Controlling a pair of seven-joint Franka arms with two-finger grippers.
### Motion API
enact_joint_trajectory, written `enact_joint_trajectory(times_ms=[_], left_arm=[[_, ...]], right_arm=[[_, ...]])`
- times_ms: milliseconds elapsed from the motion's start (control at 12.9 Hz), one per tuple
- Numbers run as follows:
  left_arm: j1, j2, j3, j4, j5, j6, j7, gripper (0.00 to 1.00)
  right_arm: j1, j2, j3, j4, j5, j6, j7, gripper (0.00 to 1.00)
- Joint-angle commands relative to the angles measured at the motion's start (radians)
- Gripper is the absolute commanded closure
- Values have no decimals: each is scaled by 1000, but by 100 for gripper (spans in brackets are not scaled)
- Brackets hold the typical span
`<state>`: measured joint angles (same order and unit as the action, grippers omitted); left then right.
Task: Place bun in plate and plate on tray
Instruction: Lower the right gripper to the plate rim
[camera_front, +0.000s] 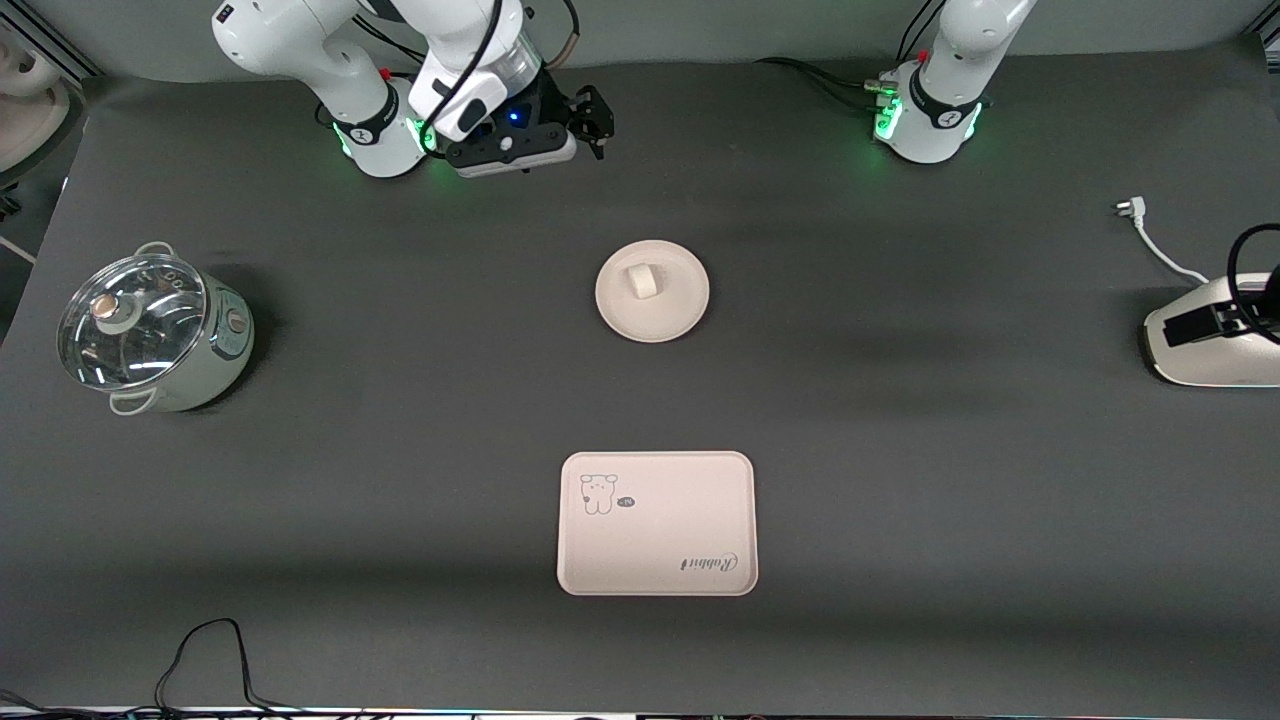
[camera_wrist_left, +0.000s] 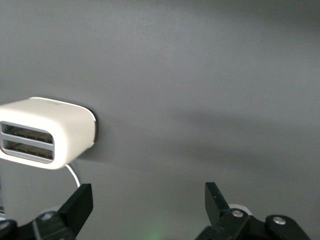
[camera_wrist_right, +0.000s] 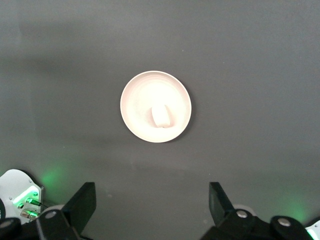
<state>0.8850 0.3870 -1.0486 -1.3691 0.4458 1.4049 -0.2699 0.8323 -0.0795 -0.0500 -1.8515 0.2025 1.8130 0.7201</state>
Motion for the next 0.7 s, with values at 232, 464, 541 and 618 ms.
enact_joint_trajectory(times_ms=[232,464,541,618], left_arm=[[-430,-178,641,13,-200,40,253,0],[-627,-296,852,-94,-295,91,291,0],[-706,-324,925,-117,-311,91,313,0],[-783,-361,997,-166,-335,104,328,0]], right_arm=[[10,-62,-13,-214,17,174,-28,0],[24,-2,-10,-340,15,383,-25,0],[36,19,-10,-376,14,452,-25,0],[39,47,-10,-408,14,523,-25,0]])
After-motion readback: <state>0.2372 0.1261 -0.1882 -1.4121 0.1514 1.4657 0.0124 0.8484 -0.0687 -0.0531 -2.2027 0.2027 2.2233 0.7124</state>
